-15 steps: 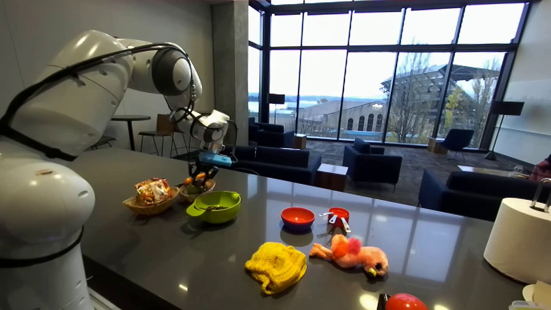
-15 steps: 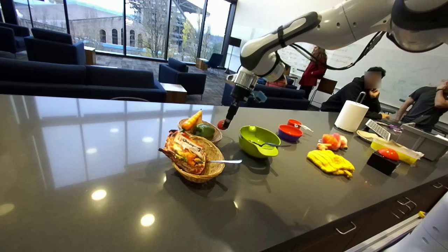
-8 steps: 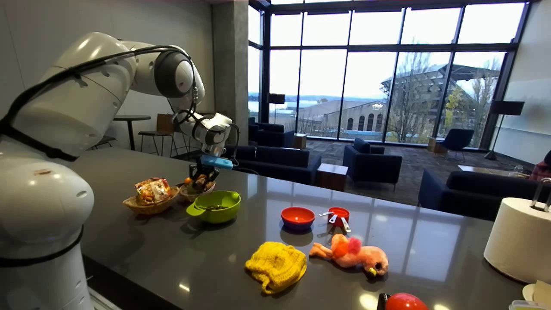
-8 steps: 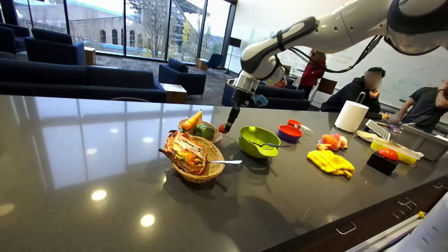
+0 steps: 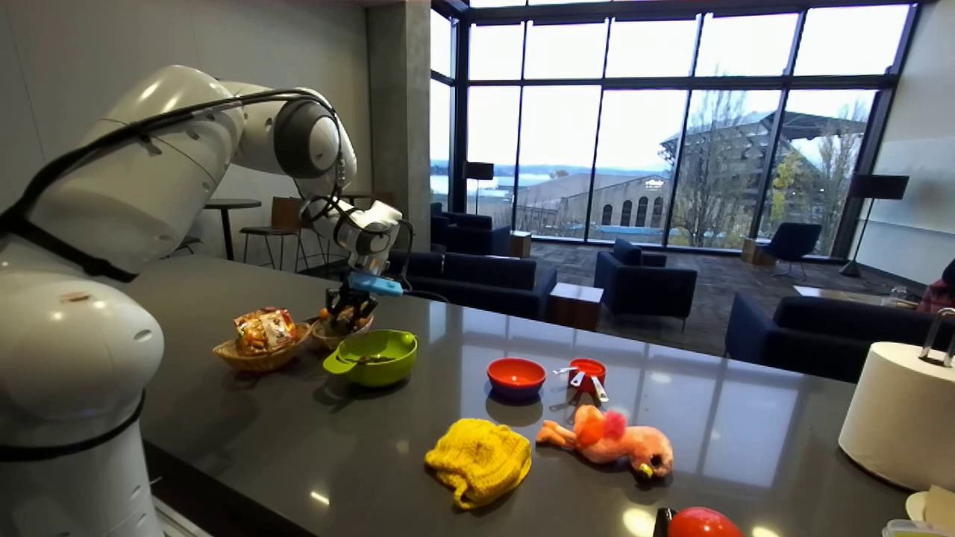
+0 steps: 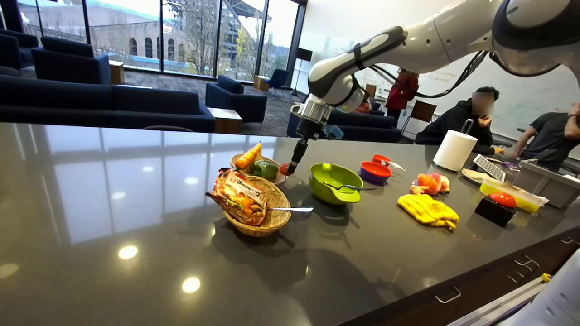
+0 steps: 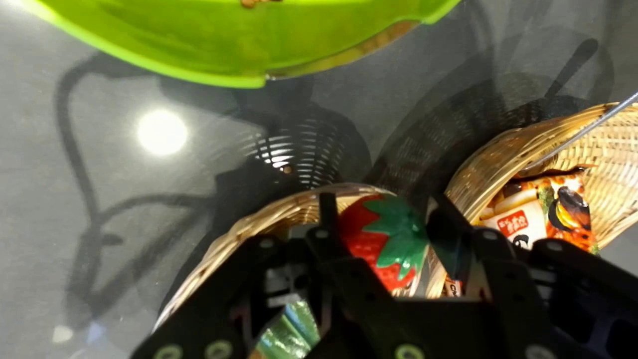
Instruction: Move the small red object to one of the small baskets
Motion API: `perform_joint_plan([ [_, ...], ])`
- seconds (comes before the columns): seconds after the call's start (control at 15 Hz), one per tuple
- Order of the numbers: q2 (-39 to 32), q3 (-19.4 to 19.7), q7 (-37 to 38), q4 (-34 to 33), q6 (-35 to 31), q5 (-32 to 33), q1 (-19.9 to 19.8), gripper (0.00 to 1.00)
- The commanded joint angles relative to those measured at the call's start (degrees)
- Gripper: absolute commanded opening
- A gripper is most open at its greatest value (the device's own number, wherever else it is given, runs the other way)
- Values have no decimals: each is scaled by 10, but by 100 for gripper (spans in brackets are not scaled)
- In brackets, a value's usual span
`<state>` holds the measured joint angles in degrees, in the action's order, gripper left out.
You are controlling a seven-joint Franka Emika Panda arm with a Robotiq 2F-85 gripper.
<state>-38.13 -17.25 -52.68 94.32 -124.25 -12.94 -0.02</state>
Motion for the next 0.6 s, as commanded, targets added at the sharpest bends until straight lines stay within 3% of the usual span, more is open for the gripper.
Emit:
perform_joint_plan([
  [0.0, -16, -3, -14, -30, 19, -9, 1, 23],
  [0.53, -47, -3, -19, -65, 41, -8, 1, 23],
])
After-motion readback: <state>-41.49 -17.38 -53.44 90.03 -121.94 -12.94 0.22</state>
